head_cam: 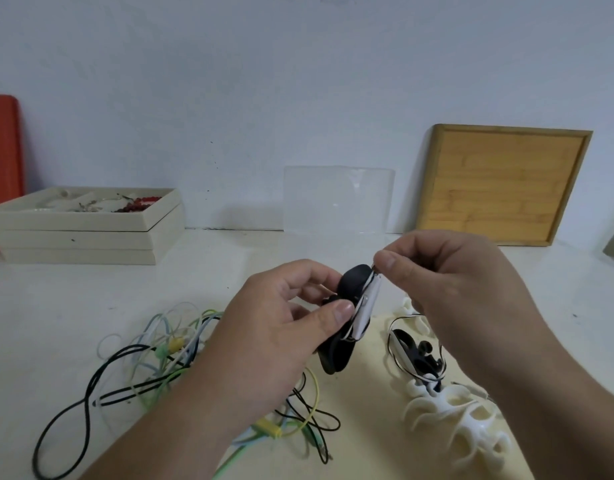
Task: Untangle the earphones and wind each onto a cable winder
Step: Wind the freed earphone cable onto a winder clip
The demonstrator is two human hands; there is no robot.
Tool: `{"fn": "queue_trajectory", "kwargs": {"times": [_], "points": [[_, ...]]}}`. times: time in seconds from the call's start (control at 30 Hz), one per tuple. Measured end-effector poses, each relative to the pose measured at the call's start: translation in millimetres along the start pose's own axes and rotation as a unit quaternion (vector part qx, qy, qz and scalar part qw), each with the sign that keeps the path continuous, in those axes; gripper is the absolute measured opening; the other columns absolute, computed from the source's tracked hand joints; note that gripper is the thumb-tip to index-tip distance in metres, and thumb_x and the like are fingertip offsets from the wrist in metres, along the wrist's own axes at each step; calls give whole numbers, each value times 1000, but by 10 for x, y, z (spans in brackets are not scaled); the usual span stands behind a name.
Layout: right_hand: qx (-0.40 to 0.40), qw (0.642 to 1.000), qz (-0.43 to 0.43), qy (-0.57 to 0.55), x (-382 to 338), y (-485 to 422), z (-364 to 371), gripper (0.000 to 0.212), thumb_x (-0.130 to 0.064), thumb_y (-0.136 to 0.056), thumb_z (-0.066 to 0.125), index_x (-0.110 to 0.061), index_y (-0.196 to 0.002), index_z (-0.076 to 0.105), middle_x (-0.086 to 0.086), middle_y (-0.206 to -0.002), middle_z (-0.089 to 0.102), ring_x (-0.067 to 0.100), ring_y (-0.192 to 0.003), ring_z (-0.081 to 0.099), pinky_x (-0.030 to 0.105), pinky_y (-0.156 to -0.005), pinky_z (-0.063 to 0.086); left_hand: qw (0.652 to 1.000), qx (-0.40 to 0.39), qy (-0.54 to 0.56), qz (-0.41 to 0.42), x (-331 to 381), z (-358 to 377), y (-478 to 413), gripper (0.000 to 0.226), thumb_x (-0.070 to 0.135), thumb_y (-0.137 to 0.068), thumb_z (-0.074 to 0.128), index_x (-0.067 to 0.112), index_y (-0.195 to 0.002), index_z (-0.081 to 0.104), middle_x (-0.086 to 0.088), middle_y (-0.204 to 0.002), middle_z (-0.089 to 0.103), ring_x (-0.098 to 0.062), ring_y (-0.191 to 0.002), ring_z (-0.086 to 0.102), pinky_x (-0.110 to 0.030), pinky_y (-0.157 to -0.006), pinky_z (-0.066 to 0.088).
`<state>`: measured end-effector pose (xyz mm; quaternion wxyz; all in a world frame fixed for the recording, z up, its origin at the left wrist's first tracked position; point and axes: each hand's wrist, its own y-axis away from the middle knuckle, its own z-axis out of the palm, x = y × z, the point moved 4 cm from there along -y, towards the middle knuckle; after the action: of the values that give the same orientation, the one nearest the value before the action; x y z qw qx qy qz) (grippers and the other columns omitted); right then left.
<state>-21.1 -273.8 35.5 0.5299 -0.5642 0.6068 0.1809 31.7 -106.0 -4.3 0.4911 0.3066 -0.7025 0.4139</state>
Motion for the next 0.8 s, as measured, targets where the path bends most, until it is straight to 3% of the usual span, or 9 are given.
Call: {"fn": "queue_trajectory", "kwargs": {"times": [0.1,0.23,0.33,0.4,0.5,0.67,0.73,0.8], "points": [[-3,999,44,-23,63,6,-7,23,-31,-88,70,-18,-70,70,-1,-48,38,18,-49,31,30,-47,30,1000,-1,28,-4,23,11,14,17,13,-88,70,30,-89,74,-4,-89,72,-18,-67,66,-14,-56,48],[-27,997,74,-26,150,-20,0,25,-34,-88,71,-15,-72,71,5,-53,39,24,-56,31,39,-56,32,999,-31,37,2,57,66,35,18,13,-90,68,30,-91,73,-2,-91,73,-16,-69,66,-17,-59,51],[-75,992,93,-32,207,-41,70,33,-40,-83,75,-7,-77,71,9,-57,40,31,-58,26,46,-51,29,998,-48,32,21,102,104,51,17,16,-90,67,32,-95,73,2,-95,75,-21,-75,69,-19,-63,52],[-109,989,96,-21,228,-44,125,43,-47,-83,71,-5,-79,70,6,-56,40,25,-55,26,42,-52,27,998,-17,31,46,134,87,49,15,24,-87,67,35,-95,73,5,-97,75,-21,-76,71,-21,-62,53],[-175,979,102,12,257,-11,264,43,-42,-98,56,-4,-83,70,-7,-53,37,15,-50,27,32,-52,25,997,32,40,50,119,37,39,16,33,-82,66,35,-97,72,7,-99,75,-21,-74,73,-34,-66,57],[-253,959,59,118,251,71,421,36,-31,-102,48,-17,-76,69,-5,-54,40,14,-51,34,30,-53,30,990,63,123,10,19,-24,7,19,33,-81,67,22,-95,74,-14,-90,73,-30,-75,68,-44,-70,58],[-280,948,41,146,235,100,458,36,-32,-102,47,-21,-75,69,-8,-54,44,10,-51,39,28,-56,34,989,86,117,0,-19,-80,-12,29,38,-76,64,22,-98,76,-13,-93,73,-26,-77,63,-44,-79,57],[-289,945,38,147,224,113,469,38,-33,-103,46,-23,-74,68,-13,-55,48,6,-52,42,27,-59,37,982,101,156,-23,-59,-105,-24,31,36,-76,64,18,-99,76,-19,-99,72,-23,-75,59,-39,-76,54]]}}
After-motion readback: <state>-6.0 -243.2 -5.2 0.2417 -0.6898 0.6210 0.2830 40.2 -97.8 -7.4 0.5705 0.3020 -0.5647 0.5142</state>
